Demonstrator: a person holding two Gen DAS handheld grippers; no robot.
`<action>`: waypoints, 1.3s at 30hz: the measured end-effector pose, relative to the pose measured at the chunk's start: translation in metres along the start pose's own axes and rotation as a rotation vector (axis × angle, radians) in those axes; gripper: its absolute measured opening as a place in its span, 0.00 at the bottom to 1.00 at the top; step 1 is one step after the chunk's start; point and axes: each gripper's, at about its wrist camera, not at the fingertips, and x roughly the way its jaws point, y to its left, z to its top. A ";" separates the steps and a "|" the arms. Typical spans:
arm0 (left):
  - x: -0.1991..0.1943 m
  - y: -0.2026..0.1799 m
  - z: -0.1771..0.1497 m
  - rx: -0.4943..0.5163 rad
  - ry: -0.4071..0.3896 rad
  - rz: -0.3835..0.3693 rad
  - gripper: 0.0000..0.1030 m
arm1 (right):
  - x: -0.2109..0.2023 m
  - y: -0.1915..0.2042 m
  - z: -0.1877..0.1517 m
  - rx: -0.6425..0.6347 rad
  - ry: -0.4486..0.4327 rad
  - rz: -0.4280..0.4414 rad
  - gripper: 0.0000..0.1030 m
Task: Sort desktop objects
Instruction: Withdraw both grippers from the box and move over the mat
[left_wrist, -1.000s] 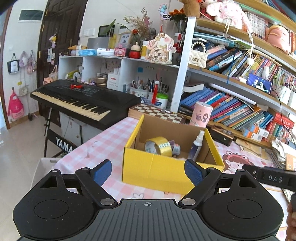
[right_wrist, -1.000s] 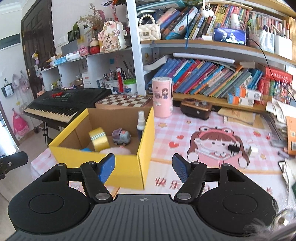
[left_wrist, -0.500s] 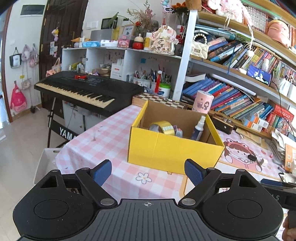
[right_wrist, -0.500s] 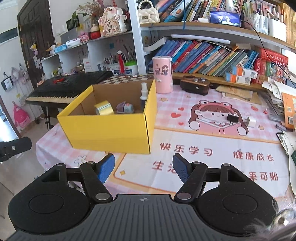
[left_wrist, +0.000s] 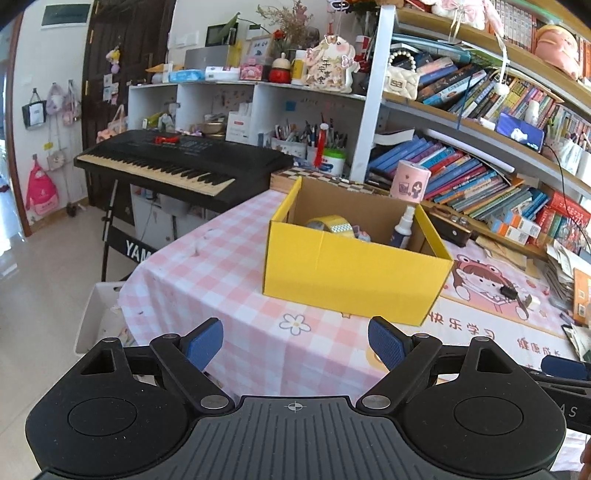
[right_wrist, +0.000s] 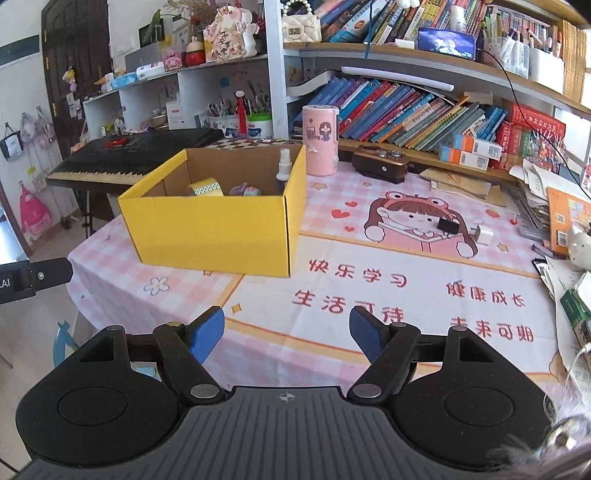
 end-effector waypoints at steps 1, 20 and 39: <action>-0.001 -0.001 -0.002 0.004 0.004 -0.006 0.86 | -0.001 0.000 -0.002 0.003 0.003 -0.002 0.71; -0.013 -0.035 -0.027 0.108 0.064 -0.154 0.86 | -0.024 -0.013 -0.030 0.071 0.048 -0.067 0.72; 0.001 -0.079 -0.028 0.187 0.098 -0.269 0.86 | -0.036 -0.051 -0.039 0.153 0.057 -0.174 0.73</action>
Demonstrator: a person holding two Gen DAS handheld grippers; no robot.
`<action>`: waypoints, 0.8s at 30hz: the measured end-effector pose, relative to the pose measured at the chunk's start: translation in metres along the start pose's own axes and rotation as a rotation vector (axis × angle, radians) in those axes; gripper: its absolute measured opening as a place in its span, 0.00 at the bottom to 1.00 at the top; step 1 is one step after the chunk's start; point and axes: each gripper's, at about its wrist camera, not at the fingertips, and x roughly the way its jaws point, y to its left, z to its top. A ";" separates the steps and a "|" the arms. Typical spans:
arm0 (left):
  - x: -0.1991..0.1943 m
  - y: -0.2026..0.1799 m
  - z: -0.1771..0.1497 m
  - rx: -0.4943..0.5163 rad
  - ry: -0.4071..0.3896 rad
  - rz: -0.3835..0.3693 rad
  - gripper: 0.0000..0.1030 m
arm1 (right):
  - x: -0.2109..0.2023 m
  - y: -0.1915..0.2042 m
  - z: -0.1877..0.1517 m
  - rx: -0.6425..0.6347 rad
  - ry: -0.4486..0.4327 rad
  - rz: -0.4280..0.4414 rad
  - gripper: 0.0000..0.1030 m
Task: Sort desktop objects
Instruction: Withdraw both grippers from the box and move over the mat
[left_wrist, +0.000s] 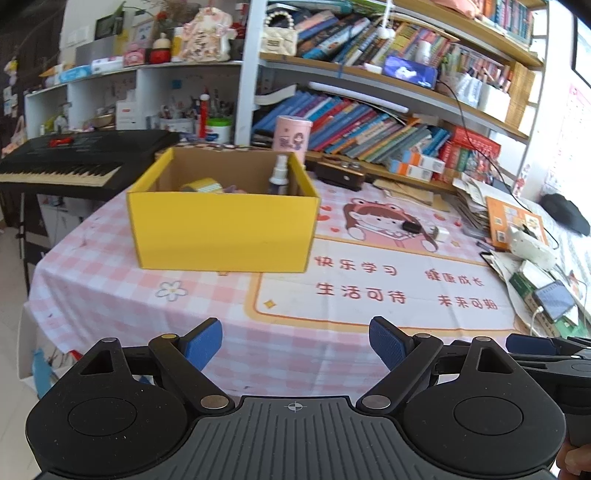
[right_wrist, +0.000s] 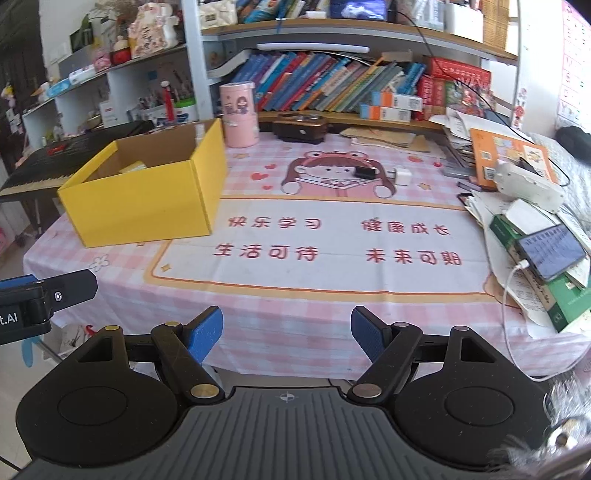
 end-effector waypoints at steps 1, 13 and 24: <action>0.002 -0.002 0.001 0.005 0.002 -0.006 0.87 | 0.001 -0.003 0.000 0.006 0.000 -0.005 0.73; 0.029 -0.027 0.014 0.056 0.021 -0.053 0.87 | 0.014 -0.030 0.011 0.049 0.008 -0.040 0.73; 0.056 -0.048 0.026 0.076 0.039 -0.077 0.87 | 0.036 -0.051 0.025 0.056 0.027 -0.046 0.73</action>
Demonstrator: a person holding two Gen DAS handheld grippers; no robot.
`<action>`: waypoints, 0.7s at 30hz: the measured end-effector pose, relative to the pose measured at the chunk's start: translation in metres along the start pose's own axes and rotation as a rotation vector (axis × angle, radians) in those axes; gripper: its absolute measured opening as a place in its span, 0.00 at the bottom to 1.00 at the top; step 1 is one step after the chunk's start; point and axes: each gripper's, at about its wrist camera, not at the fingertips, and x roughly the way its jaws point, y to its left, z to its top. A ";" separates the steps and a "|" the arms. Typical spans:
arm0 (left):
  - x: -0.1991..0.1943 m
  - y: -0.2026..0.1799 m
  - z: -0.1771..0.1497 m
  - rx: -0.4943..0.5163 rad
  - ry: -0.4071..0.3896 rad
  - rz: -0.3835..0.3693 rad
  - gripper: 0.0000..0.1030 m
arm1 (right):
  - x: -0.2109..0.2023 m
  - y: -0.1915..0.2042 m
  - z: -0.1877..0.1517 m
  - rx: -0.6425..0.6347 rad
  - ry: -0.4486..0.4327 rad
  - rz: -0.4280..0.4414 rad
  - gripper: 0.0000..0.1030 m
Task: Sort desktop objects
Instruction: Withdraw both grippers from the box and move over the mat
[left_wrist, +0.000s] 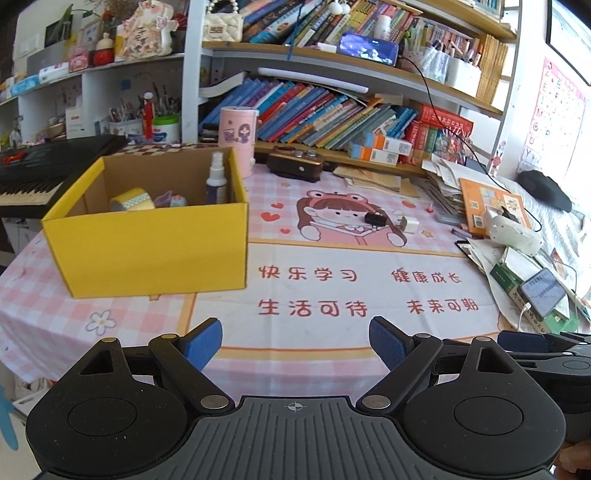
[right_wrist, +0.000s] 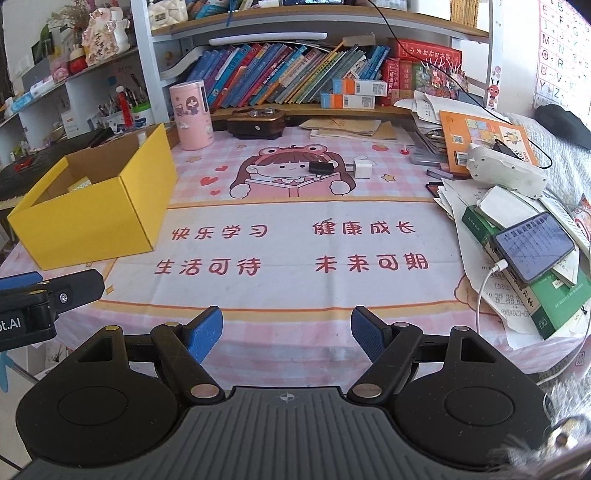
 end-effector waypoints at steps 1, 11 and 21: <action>0.003 -0.002 0.002 0.002 0.001 -0.001 0.87 | 0.002 -0.002 0.002 0.000 0.001 0.001 0.73; 0.036 -0.022 0.016 -0.001 0.032 0.008 0.87 | 0.030 -0.026 0.021 -0.008 0.035 0.012 0.73; 0.075 -0.049 0.039 -0.012 0.041 0.021 0.86 | 0.062 -0.060 0.053 -0.019 0.048 0.024 0.73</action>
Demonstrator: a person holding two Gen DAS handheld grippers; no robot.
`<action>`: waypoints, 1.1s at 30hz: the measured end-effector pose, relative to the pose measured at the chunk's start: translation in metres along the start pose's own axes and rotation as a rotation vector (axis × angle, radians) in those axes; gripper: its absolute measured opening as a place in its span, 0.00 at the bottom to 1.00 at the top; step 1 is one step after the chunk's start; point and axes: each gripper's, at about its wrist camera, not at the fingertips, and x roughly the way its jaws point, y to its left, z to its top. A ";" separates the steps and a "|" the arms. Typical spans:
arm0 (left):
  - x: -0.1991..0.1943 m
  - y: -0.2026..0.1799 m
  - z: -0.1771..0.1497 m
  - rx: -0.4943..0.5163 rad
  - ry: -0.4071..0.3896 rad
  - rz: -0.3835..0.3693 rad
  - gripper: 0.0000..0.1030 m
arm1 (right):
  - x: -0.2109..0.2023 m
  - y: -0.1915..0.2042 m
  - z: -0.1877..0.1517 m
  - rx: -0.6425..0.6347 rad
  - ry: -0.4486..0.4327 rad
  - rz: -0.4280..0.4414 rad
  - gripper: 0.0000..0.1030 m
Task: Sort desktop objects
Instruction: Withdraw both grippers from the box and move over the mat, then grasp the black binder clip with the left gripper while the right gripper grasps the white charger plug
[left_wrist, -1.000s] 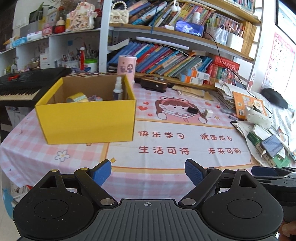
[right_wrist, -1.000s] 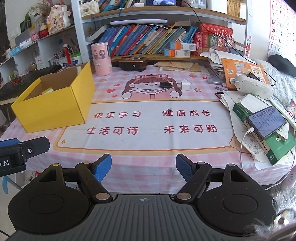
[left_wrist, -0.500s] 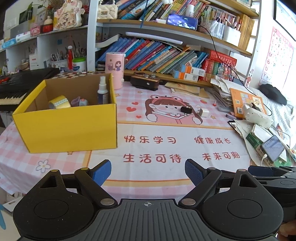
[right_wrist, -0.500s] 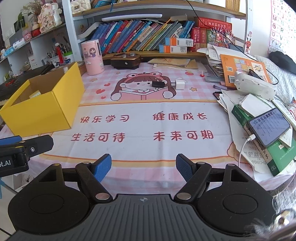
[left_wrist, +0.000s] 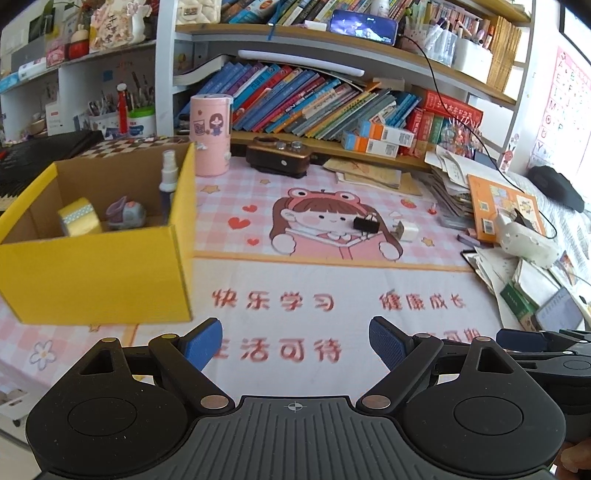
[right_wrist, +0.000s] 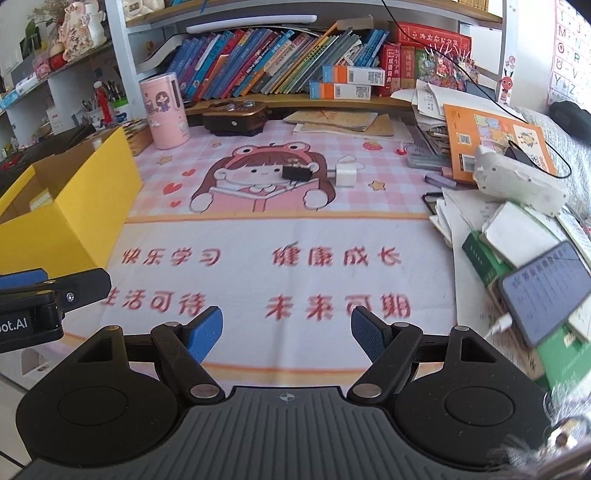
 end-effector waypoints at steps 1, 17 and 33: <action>0.003 -0.003 0.003 -0.001 -0.001 0.002 0.87 | 0.003 -0.004 0.003 0.000 0.000 0.001 0.73; 0.054 -0.046 0.034 -0.017 0.007 0.056 0.86 | 0.052 -0.055 0.051 -0.026 0.018 0.050 0.73; 0.104 -0.059 0.065 -0.019 -0.003 0.119 0.86 | 0.131 -0.076 0.100 -0.079 -0.020 0.000 0.66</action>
